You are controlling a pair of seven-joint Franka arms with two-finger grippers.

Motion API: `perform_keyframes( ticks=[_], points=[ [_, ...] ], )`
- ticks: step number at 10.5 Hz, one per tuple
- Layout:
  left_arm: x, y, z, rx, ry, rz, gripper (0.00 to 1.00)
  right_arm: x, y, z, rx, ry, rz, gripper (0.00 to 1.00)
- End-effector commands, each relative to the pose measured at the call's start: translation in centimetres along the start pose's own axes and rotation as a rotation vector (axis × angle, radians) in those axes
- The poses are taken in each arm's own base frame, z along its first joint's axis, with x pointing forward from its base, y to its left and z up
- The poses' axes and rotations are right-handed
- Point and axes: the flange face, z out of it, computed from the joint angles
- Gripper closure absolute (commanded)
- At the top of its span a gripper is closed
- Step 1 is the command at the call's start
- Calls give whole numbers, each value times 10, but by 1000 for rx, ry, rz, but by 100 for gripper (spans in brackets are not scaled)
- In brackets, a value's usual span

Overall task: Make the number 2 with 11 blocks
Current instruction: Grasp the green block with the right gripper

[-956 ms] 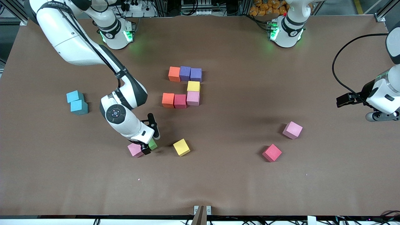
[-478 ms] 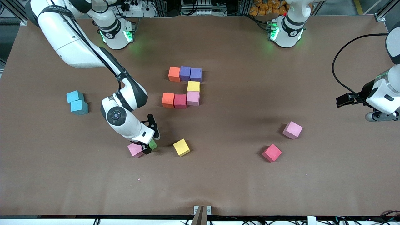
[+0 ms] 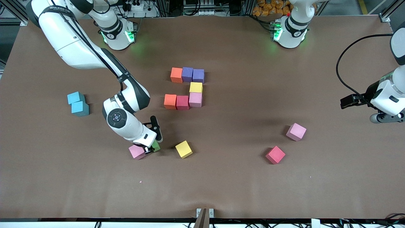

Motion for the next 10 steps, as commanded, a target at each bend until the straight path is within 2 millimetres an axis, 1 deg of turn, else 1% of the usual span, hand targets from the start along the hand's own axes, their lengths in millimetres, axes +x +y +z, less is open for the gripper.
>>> perform_keyframes(
  ticks=[1,2,3,4,5,6,7,9,10],
  points=[
    [-1,-2,-3,19,-6,29,0,6,2,-9,5,34,34,85],
    [-1,-2,-2,18,-8,30,0,14,3,-12,-2,23,-6,85],
    [-1,-1,-2,19,-7,30,0,36,5,-21,-27,-24,-144,85],
    [0,0,-1,18,-9,32,0,46,7,-31,-48,-71,-226,85],
    [0,1,0,18,-10,35,0,55,4,-37,-46,-86,-277,85],
    [0,1,0,18,-10,34,0,70,1,-43,-46,-90,-383,85],
    [0,1,-1,18,-9,35,0,80,-4,-48,-34,-98,-476,85],
    [0,1,-1,18,-9,35,0,84,-15,-49,3,-94,-658,85],
    [0,1,-1,18,-9,35,0,89,-23,-44,21,-82,-752,85]
  ],
)
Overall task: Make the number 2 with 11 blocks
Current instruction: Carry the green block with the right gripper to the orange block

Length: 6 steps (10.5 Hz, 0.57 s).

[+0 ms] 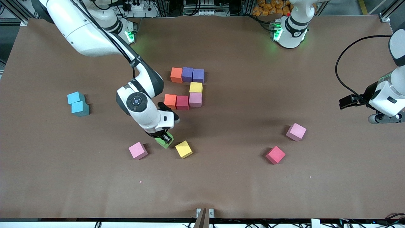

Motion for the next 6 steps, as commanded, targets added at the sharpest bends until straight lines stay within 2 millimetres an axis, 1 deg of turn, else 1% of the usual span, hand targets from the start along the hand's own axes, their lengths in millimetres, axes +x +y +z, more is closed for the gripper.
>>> perform_keyframes(
  ticks=[1,2,3,4,5,6],
  points=[
    [-1,-2,-4,19,-4,29,0,17,-16,3,32,15,-179,85],
    [-1,-3,-4,19,-4,27,0,25,-19,9,42,31,-230,86],
    [-1,-3,-4,19,-4,27,0,34,-19,12,45,45,-294,87],
    [-1,-2,-3,19,-6,29,0,38,-23,17,53,59,-338,88],
    [-1,-2,-3,19,-6,29,0,43,-26,18,48,77,-369,88],
    [-1,-2,-2,19,-7,29,0,41,-33,17,51,90,-375,88]
  ],
)
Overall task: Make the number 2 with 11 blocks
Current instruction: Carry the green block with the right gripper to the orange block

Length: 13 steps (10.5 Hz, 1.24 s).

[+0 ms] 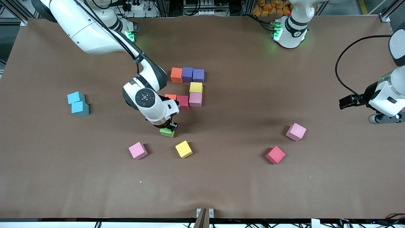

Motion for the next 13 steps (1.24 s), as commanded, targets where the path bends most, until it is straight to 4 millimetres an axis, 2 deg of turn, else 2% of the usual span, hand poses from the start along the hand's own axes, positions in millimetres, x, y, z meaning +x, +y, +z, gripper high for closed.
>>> perform_keyframes(
  ticks=[1,3,4,5,9,11,13],
  points=[
    [-1,-2,-3,19,-6,29,0,8,-19,-8,2,19,-77,89],
    [-1,-2,-3,19,-6,29,0,12,-28,1,15,38,-86,90],
    [-1,-2,-3,19,-6,29,0,16,-25,1,11,44,-95,90],
    [-1,-2,-3,19,-6,29,0,27,-25,8,20,61,-118,90],
    [0,-2,-2,18,-8,30,0,46,-10,-1,0,67,-212,91],
    [0,-1,-2,19,-8,30,0,46,-11,0,2,66,-216,91],
    [0,0,-1,19,-9,31,0,36,-19,-1,3,67,-223,91]
  ],
)
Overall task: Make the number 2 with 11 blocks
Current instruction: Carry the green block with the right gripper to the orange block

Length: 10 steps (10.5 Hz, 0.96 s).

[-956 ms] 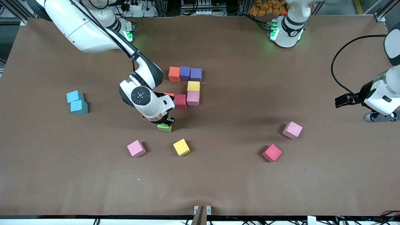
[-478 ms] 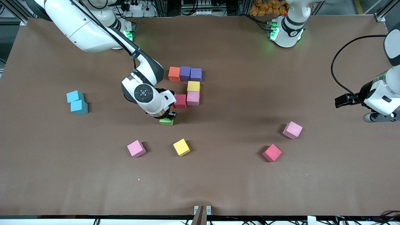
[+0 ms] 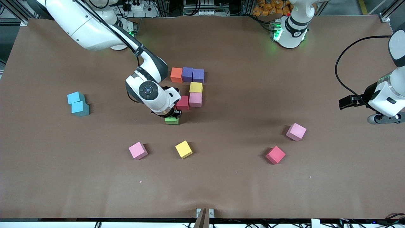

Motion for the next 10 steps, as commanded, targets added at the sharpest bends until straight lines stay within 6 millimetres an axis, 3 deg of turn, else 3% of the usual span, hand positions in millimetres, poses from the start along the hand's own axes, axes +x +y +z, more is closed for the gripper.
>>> perform_keyframes(
  ticks=[1,10],
  points=[
    [-1,1,-3,19,-6,34,0,-2,-15,-6,6,-12,-36,91],
    [1,3,1,20,-13,36,0,13,-18,15,16,17,-49,91]
  ],
)
